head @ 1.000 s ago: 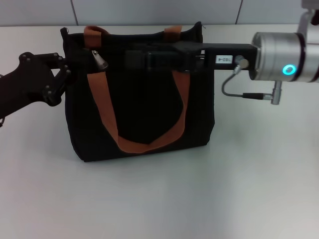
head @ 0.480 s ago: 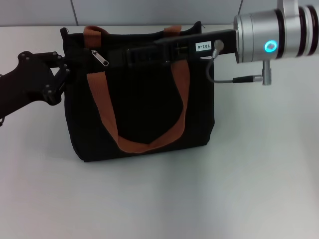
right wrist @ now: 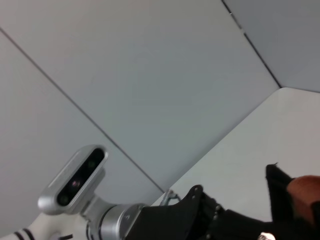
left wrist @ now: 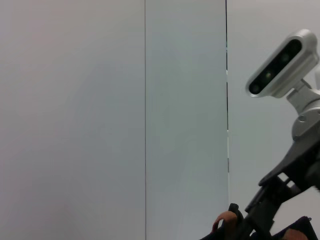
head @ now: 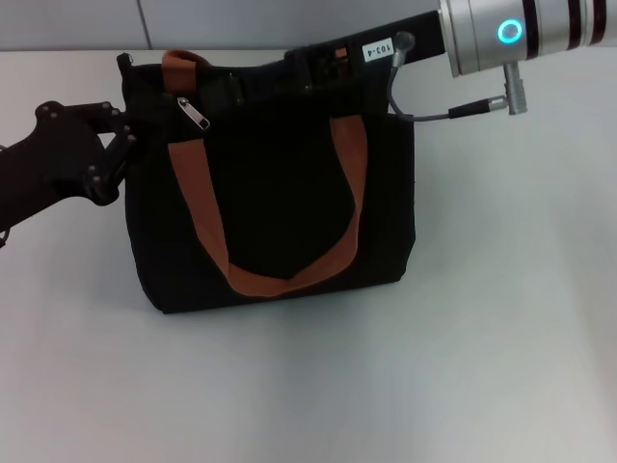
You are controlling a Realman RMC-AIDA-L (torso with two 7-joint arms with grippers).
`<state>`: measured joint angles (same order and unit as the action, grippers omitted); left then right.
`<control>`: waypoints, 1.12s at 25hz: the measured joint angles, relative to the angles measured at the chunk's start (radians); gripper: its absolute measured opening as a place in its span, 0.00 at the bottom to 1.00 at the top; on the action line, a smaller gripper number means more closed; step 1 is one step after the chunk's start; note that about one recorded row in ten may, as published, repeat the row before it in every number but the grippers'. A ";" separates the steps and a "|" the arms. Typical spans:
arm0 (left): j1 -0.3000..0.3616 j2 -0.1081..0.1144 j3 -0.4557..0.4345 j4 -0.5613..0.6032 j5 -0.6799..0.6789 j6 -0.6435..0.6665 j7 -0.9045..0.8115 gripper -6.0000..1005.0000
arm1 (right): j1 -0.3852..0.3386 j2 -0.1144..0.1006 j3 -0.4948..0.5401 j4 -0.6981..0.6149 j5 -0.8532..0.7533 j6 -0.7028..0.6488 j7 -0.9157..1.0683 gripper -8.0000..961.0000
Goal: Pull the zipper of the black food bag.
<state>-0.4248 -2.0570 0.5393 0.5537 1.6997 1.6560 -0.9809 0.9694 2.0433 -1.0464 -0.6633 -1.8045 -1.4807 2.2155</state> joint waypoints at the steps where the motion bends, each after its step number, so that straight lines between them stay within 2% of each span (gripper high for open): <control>1: 0.000 0.000 0.001 0.000 0.000 0.001 0.000 0.03 | 0.001 -0.001 0.001 0.001 0.000 0.006 0.006 0.81; 7: 0.000 0.000 0.000 0.000 0.002 0.006 -0.001 0.03 | 0.024 -0.002 -0.004 0.001 -0.029 0.022 0.051 0.64; 11: 0.000 0.000 -0.001 0.000 0.000 0.007 -0.002 0.03 | 0.044 0.001 -0.005 0.003 -0.081 0.039 0.073 0.45; 12: 0.000 0.000 -0.001 0.000 0.000 0.007 -0.002 0.03 | 0.055 0.007 -0.005 0.004 -0.108 0.049 0.075 0.40; 22: -0.005 0.000 -0.001 0.000 -0.001 0.000 -0.003 0.03 | 0.088 0.031 -0.042 0.007 -0.154 0.105 0.076 0.40; 28: -0.010 0.000 0.001 0.003 -0.002 0.003 -0.004 0.03 | 0.101 0.034 -0.079 0.010 -0.154 0.141 0.076 0.40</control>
<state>-0.4347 -2.0571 0.5403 0.5566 1.6981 1.6586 -0.9851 1.0704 2.0775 -1.1249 -0.6537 -1.9590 -1.3400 2.2917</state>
